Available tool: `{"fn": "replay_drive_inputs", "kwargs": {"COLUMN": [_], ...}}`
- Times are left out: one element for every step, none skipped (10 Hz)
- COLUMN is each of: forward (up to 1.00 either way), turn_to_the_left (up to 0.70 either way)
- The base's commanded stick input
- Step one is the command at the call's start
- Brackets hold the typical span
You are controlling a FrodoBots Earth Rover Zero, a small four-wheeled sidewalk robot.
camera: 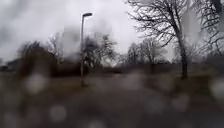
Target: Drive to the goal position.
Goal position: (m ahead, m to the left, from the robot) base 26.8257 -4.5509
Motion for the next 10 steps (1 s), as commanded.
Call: {"fn": "replay_drive_inputs", "kwargs": {"forward": [0.85,0.85,0.85,0.85,0.85,0.85,0.85,0.85,0.85,0.85], "turn_to_the_left": [0.0,0.0,0.0,0.0,0.0,0.0,0.0,0.0,0.0,0.0]}}
